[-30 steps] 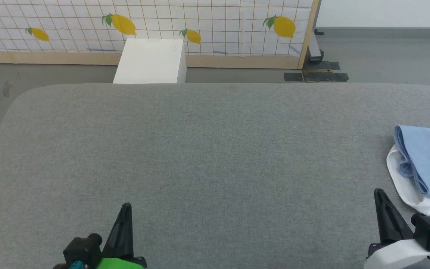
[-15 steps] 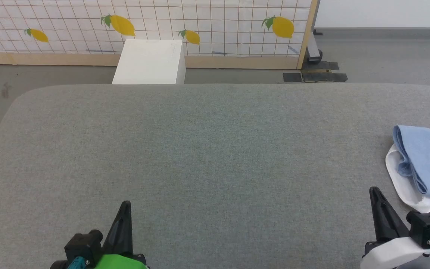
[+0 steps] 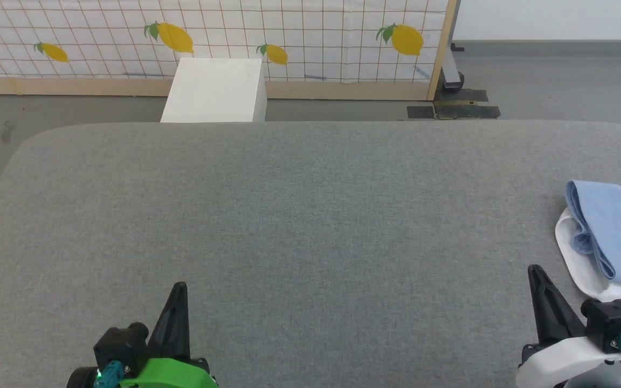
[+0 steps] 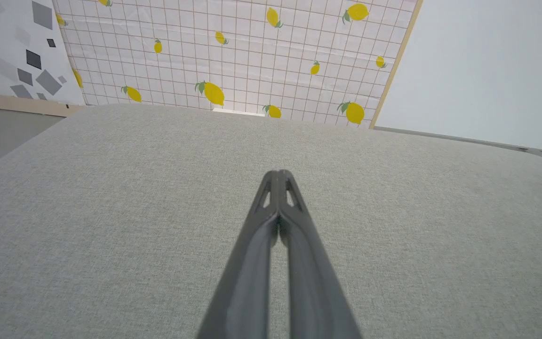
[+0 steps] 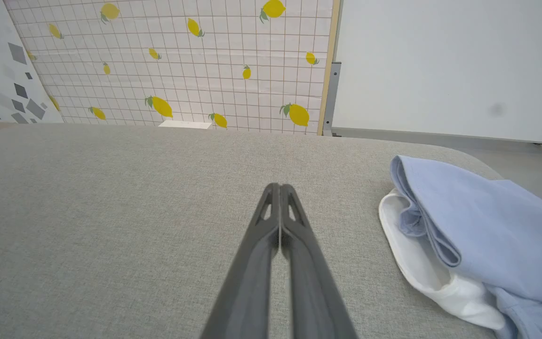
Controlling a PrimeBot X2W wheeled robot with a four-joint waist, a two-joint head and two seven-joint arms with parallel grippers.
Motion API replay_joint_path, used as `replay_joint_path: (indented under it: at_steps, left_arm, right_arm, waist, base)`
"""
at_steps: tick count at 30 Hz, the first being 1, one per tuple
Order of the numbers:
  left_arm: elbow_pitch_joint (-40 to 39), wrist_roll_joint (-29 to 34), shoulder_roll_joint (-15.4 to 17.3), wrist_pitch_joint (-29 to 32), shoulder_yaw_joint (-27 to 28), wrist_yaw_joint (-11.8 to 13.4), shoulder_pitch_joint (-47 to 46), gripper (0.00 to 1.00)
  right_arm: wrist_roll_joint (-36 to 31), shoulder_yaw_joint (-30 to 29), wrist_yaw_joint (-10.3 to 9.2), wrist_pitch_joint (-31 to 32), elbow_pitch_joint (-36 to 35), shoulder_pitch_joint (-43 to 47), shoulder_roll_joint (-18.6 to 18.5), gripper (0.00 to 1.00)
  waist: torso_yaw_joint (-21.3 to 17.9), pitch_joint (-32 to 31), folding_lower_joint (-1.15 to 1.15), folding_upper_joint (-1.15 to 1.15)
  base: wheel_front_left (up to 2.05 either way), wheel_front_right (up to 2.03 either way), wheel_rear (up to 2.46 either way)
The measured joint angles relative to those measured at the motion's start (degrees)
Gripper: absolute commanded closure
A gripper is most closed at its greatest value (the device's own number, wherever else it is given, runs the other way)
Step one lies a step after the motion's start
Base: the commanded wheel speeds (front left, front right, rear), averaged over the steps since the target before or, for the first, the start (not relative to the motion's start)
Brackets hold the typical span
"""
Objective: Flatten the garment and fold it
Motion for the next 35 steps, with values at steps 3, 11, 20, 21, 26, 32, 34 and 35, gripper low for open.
replay_joint_path:
  at_steps: [3, 11, 20, 21, 26, 32, 34, 35]
  left_arm:
    - [0.03, 0.91, -0.33, 0.49, 0.42, -0.32, -0.13, 1.0]
    - [0.07, 2.58, -0.78, 1.48, 1.21, -0.85, -0.88, 1.0]
    - [0.14, 4.19, -1.37, 2.45, 2.47, -1.36, -1.36, 1.0]
    - [0.14, 4.67, -1.49, 2.52, 2.59, -1.37, -1.49, 1.0]
    - [0.18, 5.7, -2.12, 3.24, 3.09, -1.82, -1.82, 1.0]
    - [0.23, 6.79, -2.55, 3.98, 4.13, -2.33, -2.38, 1.0]
    - [0.24, 7.15, -2.63, 4.09, 4.33, -2.37, -2.42, 1.0]
    - [0.24, 7.27, -2.67, 4.32, 4.42, -2.38, -2.47, 1.0]
  right_arm:
    - [-0.05, 0.2, 0.0, 0.05, 0.05, -0.19, 0.0, 1.0]
    - [-0.2, 0.77, 0.0, 0.38, 0.2, -0.9, 0.0, 1.0]
    - [-0.58, 1.26, 0.0, 0.53, 0.32, -1.27, 0.0, 1.0]
    - [-0.58, 1.31, 0.0, 0.53, 0.34, -1.33, 0.0, 1.0]
    - [-0.65, 1.57, 0.0, 0.55, 0.47, -1.88, 0.0, 1.0]
    - [-0.88, 1.96, 0.0, 0.96, 0.56, -2.11, 0.0, 1.0]
    - [-1.02, 2.09, 0.0, 0.96, 0.59, -2.2, 0.01, 1.0]
    - [-1.02, 2.15, 0.0, 0.96, 0.6, -2.27, 0.01, 1.0]
  waist:
    - [-0.04, -0.02, 0.0, 0.0]
    - [-0.16, -0.08, 0.0, 0.0]
    - [-0.29, -0.15, 0.0, 0.0]
    - [-0.31, -0.16, 0.0, 0.0]
    - [-0.38, -0.2, 0.0, 0.0]
    - [-0.48, -0.25, 0.0, 0.0]
    - [-0.51, -0.27, 0.0, 0.0]
    - [-0.52, -0.27, 0.0, 0.0]
  base:
    - [0.0, 0.0, 0.0]
    - [0.0, 0.0, 0.0]
    - [0.0, 0.0, 0.0]
    - [0.0, 0.0, 0.0]
    - [0.0, 0.0, 0.0]
    - [0.0, 0.0, 0.0]
    - [0.0, 0.0, 0.0]
    - [0.0, 0.0, 0.0]
